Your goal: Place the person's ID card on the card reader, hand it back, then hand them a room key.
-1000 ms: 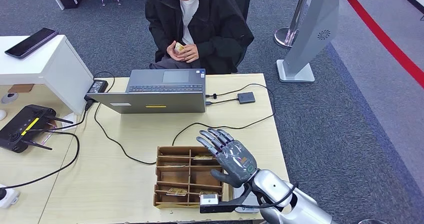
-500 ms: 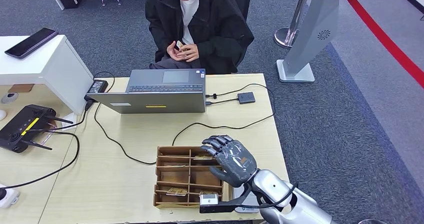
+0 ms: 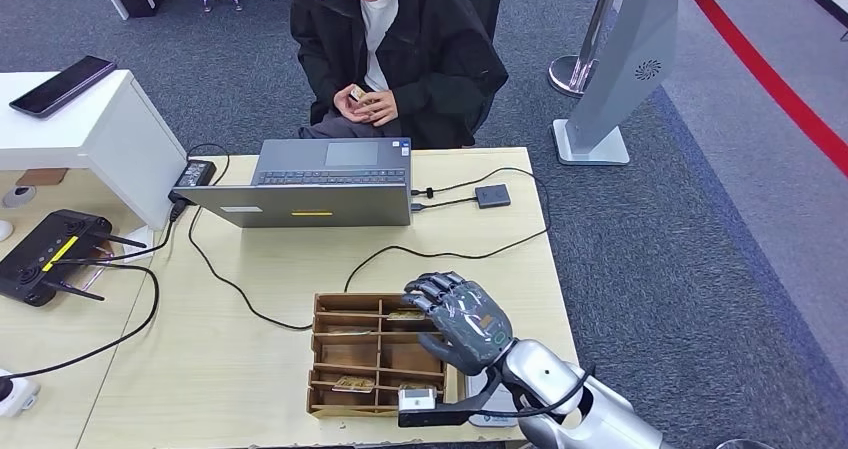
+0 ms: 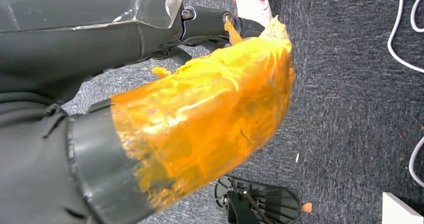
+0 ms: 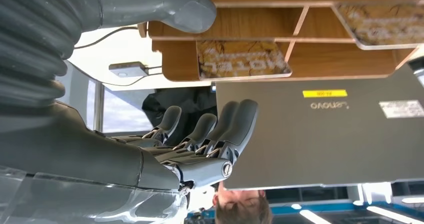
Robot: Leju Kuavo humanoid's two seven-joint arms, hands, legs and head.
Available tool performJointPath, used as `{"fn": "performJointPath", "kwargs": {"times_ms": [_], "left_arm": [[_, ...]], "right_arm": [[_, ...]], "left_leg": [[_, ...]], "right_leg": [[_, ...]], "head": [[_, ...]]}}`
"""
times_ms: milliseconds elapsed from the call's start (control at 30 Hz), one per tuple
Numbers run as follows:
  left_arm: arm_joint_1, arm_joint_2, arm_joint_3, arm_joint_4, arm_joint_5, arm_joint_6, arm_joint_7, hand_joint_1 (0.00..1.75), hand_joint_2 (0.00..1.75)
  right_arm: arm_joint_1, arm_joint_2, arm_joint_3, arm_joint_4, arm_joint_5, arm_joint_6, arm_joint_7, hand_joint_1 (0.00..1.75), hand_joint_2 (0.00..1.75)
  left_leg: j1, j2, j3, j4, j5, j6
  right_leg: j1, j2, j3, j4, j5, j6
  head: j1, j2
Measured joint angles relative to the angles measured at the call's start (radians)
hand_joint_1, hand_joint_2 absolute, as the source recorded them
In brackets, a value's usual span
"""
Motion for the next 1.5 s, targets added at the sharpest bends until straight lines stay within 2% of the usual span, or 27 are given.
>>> {"fn": "performJointPath", "kwargs": {"times_ms": [400, 767, 867, 967, 1033, 1300, 1500], "left_arm": [[0.0, 0.0, 0.0, 0.0, 0.003, 0.0, 0.0, 0.0, 0.0], [0.0, 0.0, 0.0, 0.0, 0.003, 0.0, 0.0, 0.0, 0.0], [0.0, 0.0, 0.0, 0.0, 0.004, 0.0, 0.0, 0.0, 0.0], [0.001, 0.0, 0.0, 0.0, 0.006, 0.0, 0.0, 0.0, 0.0], [0.001, 0.0, 0.0, 0.0, 0.007, 0.0, 0.0, 0.0, 0.0], [0.001, 0.0, 0.0, 0.0, 0.01, 0.0, 0.0, 0.0, 0.0], [0.001, 0.0, 0.0, 0.0, 0.011, 0.0, -0.002, 0.0, 0.0]], "right_arm": [[-0.002, 0.008, 0.0, 0.001, -0.024, 0.021, -0.01, 0.65, 1.75], [-0.008, 0.015, 0.001, 0.012, -0.026, 0.025, -0.013, 0.72, 1.75], [-0.012, 0.017, 0.002, 0.017, -0.026, 0.027, -0.013, 0.88, 1.75], [-0.016, 0.018, 0.002, 0.02, -0.025, 0.032, -0.013, 1.21, 1.75], [-0.018, 0.018, 0.002, 0.023, -0.024, 0.036, -0.013, 1.34, 1.75], [-0.032, 0.021, 0.005, 0.034, -0.02, 0.04, -0.009, 1.47, 1.75], [-0.034, 0.021, 0.006, 0.035, -0.02, 0.041, -0.009, 1.49, 1.75]], "left_leg": [[0.0, 0.0, 0.0, 0.0, 0.0, 0.0], [0.0, 0.0, 0.0, 0.0, 0.0, 0.0], [0.0, 0.0, 0.0, 0.0, 0.0, 0.0], [0.0, 0.0, 0.0, 0.0, 0.0, 0.0], [0.0, 0.0, 0.0, 0.0, 0.0, 0.0], [0.0, 0.0, 0.0, 0.0, 0.0, 0.0], [0.0, 0.0, 0.0, 0.0, 0.0, 0.0]], "right_leg": [[0.0, 0.0, 0.0, 0.0, 0.0, 0.0], [0.0, 0.0, 0.0, 0.0, 0.0, 0.0], [0.0, 0.0, 0.0, 0.0, 0.0, 0.0], [0.0, 0.0, 0.0, 0.0, 0.0, 0.0], [0.0, 0.0, 0.0, 0.0, 0.0, 0.0], [0.0, 0.0, 0.0, 0.0, 0.0, 0.0], [0.0, 0.0, 0.0, 0.0, 0.0, 0.0]], "head": [[0.0, 0.0], [0.0, 0.0], [0.0, 0.0], [0.0, 0.0], [0.0, 0.0], [0.0, 0.0], [0.0, 0.0]]}}
